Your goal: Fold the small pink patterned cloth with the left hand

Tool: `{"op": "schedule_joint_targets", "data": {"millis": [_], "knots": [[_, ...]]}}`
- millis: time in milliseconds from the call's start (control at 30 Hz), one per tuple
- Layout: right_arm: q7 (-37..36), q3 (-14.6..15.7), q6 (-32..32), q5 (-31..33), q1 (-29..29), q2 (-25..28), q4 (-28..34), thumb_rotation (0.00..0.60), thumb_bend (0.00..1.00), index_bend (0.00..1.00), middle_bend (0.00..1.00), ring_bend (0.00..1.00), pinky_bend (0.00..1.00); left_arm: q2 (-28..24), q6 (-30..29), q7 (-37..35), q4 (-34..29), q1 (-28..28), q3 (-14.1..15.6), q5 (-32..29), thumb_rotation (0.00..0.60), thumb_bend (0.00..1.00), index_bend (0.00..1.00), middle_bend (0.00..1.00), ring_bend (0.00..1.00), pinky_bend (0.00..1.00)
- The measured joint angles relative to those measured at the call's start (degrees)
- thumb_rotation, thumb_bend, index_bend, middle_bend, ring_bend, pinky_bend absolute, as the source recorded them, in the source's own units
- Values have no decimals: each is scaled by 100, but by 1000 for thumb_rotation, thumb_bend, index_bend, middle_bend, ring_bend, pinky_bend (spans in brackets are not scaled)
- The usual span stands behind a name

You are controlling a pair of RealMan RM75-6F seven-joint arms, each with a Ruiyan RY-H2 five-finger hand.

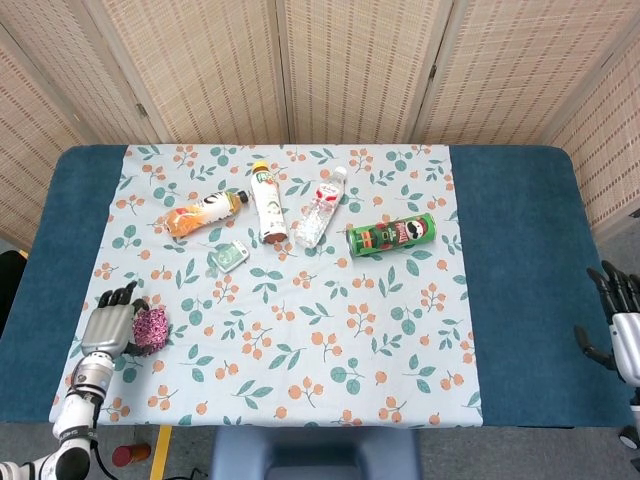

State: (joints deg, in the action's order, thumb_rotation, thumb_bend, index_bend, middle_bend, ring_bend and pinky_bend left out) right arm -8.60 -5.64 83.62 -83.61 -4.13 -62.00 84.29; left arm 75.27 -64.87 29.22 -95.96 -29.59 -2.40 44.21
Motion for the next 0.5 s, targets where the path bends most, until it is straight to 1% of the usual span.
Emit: {"op": "schedule_joint_targets", "data": {"millis": [200,500], "knots": [[1,-4,-36,-6,-34,8,1,600,417,0,0,0,0,26,39,-116,117,126,22,-114,600,241,333,0,0,0],[6,23,-45,16,-17,0,17,600,417,0,0,0,0,123,135,-41,221,85,-51,-214,600,241,330,0,0,0]]}}
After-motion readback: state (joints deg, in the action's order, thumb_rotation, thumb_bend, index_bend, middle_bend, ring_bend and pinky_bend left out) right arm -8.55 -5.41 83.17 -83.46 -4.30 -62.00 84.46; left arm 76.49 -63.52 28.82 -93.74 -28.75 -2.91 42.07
